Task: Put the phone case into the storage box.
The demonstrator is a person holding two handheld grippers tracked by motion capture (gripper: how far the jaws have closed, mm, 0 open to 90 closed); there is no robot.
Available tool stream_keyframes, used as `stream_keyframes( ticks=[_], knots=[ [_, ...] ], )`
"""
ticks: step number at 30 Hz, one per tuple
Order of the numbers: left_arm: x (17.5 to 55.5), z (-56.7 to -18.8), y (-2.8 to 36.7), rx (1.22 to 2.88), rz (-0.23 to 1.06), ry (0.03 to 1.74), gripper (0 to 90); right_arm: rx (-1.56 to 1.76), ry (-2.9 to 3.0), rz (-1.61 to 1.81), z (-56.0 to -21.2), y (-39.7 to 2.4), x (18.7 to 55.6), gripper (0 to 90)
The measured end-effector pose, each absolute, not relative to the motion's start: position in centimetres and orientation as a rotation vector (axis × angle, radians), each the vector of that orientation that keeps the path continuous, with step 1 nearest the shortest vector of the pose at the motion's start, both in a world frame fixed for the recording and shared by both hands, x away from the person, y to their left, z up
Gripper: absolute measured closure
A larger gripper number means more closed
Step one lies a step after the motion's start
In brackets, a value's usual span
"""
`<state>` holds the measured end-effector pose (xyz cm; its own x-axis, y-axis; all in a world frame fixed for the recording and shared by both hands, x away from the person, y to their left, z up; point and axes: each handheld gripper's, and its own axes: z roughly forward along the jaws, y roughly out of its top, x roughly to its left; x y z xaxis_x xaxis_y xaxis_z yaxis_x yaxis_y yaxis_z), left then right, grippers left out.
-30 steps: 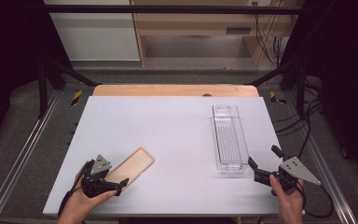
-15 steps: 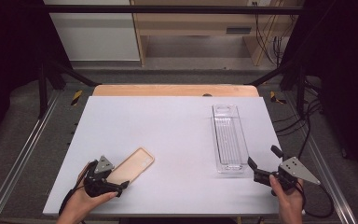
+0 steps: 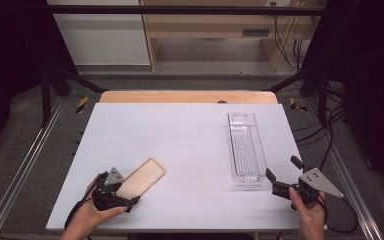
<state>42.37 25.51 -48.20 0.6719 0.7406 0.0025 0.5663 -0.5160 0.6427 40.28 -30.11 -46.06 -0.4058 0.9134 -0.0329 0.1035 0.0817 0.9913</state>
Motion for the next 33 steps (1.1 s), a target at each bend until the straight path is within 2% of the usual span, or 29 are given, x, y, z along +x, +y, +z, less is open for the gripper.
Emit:
stream_keyframes(
  ticks=[4, 8, 17, 33],
  knots=[
    [42.2, -48.2, 25.5, 2.273, 0.377, 0.993, 3.2, 1.028, 1.631, 1.404, -46.1, -30.1, 40.3, 3.4],
    [41.8, -48.2, 25.6, 2.251, 0.387, 0.987, 10.3, 1.026, 1.633, 1.404, -46.1, -30.0, 40.3, 3.4],
    [41.4, -48.2, 25.3, 2.232, 0.435, 1.002, 11.4, 1.026, 1.638, 1.400, -46.1, -30.0, 40.3, 3.5],
    [40.8, -47.0, 24.0, 2.215, 0.611, 0.938, 12.2, 1.031, 1.632, 1.398, -46.0, -30.0, 40.2, 3.5]
  ],
)
